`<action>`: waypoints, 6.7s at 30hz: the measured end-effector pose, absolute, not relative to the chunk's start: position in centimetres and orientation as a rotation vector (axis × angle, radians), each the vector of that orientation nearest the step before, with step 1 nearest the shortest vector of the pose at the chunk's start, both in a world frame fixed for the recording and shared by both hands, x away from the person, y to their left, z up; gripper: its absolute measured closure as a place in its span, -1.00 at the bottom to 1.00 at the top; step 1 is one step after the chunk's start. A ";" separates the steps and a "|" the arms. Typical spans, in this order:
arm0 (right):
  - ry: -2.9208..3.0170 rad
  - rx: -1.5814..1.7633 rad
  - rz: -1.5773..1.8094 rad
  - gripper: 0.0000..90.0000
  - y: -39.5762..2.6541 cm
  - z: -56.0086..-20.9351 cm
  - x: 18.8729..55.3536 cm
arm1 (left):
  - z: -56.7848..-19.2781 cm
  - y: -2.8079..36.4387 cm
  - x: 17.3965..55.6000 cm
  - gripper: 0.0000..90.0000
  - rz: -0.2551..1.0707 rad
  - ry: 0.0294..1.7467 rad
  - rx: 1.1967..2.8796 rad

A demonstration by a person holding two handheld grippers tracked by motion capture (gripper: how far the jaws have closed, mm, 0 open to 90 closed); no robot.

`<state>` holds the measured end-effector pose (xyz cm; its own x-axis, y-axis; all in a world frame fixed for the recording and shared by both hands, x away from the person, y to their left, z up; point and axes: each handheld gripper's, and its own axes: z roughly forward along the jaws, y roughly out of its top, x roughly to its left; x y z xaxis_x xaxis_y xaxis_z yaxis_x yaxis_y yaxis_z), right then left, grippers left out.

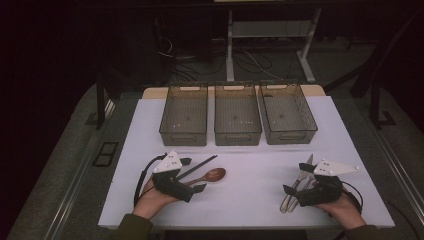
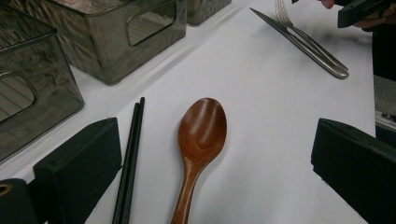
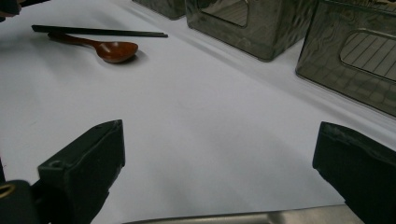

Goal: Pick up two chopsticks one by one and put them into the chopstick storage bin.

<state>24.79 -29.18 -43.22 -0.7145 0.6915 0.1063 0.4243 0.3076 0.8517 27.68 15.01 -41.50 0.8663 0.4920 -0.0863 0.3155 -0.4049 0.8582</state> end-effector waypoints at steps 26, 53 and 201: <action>2.313 1.006 1.361 -0.96 -29.0 -43.3 24.8 | -39.9 16.7 28.2 -0.93 0.261 0.587 2.010; 2.306 0.997 1.366 -0.96 -29.1 -43.3 24.8 | -40.0 21.7 29.1 -0.53 0.325 0.693 1.992; 2.311 1.009 1.340 -0.96 -28.8 -43.6 24.9 | -40.4 20.3 28.2 0.89 0.246 0.710 2.258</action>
<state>24.95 -28.85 -43.58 -0.7147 0.6928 0.0963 0.4276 0.3238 0.8440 28.16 20.31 -40.37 0.8283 0.5591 -0.0367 0.4164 -0.5704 0.7080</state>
